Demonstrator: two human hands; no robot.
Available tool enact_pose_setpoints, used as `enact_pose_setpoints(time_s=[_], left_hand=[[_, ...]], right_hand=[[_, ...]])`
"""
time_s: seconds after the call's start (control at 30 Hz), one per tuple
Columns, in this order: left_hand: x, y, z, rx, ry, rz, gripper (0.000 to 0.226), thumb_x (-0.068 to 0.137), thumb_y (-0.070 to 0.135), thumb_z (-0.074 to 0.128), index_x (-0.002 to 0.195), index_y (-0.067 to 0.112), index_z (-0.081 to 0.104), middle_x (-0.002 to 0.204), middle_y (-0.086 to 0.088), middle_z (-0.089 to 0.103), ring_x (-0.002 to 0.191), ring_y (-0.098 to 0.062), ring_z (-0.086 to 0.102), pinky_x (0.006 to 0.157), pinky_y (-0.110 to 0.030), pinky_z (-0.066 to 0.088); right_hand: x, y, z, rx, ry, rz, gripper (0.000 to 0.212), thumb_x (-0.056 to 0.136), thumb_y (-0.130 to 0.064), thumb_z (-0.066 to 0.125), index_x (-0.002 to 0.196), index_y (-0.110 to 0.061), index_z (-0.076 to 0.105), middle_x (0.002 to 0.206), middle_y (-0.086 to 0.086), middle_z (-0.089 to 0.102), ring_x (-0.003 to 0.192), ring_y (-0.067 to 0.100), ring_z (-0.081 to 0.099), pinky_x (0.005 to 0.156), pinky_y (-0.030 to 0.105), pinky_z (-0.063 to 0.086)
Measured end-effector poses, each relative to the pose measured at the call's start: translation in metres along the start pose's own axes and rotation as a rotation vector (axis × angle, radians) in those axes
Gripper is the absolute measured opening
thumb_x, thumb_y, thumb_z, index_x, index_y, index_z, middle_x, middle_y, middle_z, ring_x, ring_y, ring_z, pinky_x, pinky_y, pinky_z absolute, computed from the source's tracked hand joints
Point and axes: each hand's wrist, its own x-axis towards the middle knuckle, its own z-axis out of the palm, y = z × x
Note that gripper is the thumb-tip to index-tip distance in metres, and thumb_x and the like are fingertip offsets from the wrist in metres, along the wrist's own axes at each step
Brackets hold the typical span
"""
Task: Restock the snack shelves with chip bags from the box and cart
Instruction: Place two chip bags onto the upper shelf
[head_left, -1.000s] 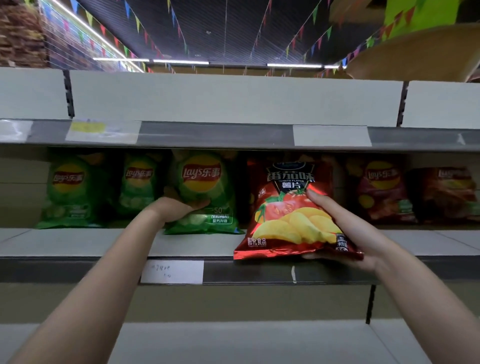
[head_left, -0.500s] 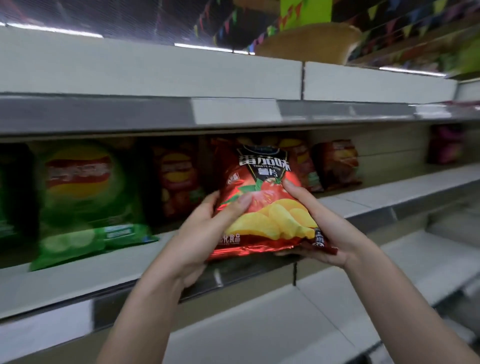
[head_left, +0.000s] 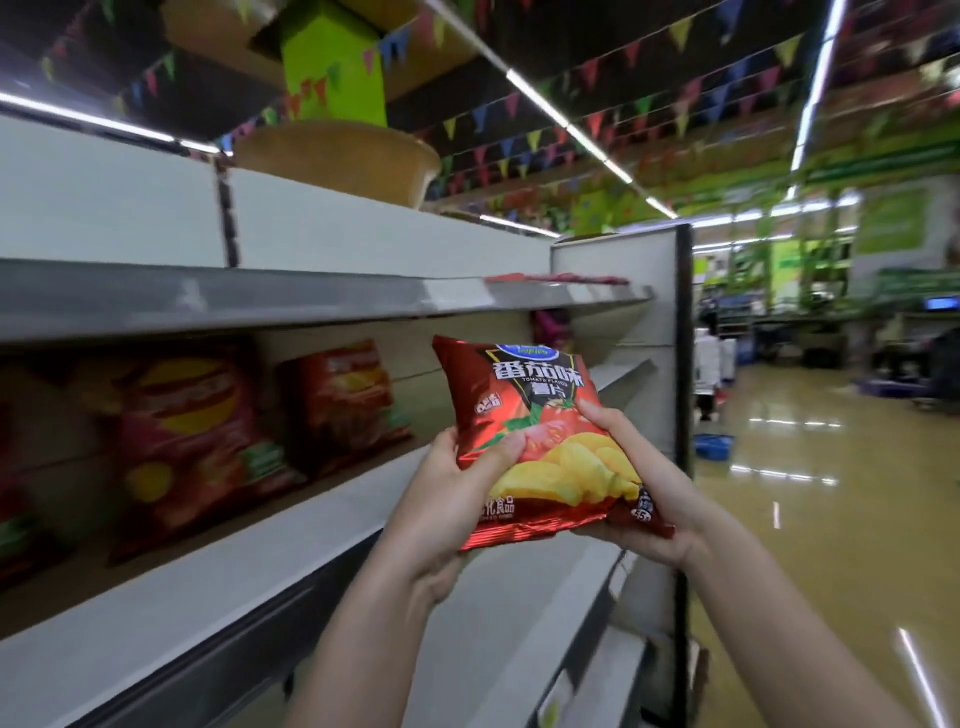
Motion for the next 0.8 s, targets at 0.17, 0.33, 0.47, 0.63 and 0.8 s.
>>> enact_pose_setpoints(time_s=[0.17,0.33,0.47,0.63,0.8], left_hand=[[0.077,-0.028,0.059,-0.059,-0.06,-0.048,0.033,0.088,0.016,0.066,0.119,0.008,0.06,0.098,-0.016,0.074,0.081,-0.03,0.073,0.073,-0.045,0.06],[0.137,-0.056,0.103,-0.13,-0.099,-0.085,0.036,0.087,0.015,0.066,0.122,0.006,0.059,0.104,-0.019,0.072,0.093,-0.037,0.07,0.086,-0.052,0.055],[0.178,-0.073,0.128,-0.152,-0.1,-0.095,0.033,0.088,0.014,0.066,0.12,0.007,0.06,0.102,-0.019,0.073,0.091,-0.037,0.07,0.085,-0.054,0.055],[0.239,-0.093,0.151,-0.178,-0.075,-0.085,0.038,0.087,0.017,0.068,0.122,0.007,0.059,0.104,-0.019,0.072,0.092,-0.04,0.07,0.087,-0.061,0.052],[0.308,-0.113,0.165,-0.235,-0.023,-0.043,0.04,0.085,0.019,0.07,0.122,0.009,0.06,0.101,-0.017,0.073,0.087,-0.035,0.072,0.078,-0.048,0.058]], right_hand=[[0.035,-0.032,-0.08,-0.037,0.114,0.011,0.051,0.081,-0.057,0.059,0.106,-0.014,0.069,0.087,0.009,0.075,0.068,0.018,0.071,0.056,0.026,0.056],[0.069,-0.046,-0.143,-0.06,0.211,-0.001,0.054,0.076,-0.059,0.064,0.106,-0.013,0.07,0.086,0.009,0.075,0.068,0.018,0.071,0.054,0.027,0.056],[0.099,-0.055,-0.183,-0.059,0.25,-0.014,0.054,0.077,-0.059,0.065,0.105,-0.013,0.07,0.086,0.01,0.074,0.065,0.019,0.071,0.051,0.026,0.056],[0.152,-0.07,-0.229,-0.092,0.256,-0.018,0.058,0.074,-0.06,0.066,0.106,-0.012,0.068,0.085,0.01,0.074,0.066,0.02,0.071,0.055,0.027,0.058],[0.223,-0.089,-0.271,-0.165,0.233,-0.013,0.06,0.07,-0.062,0.068,0.103,-0.011,0.068,0.083,0.01,0.073,0.066,0.02,0.07,0.053,0.027,0.057]])
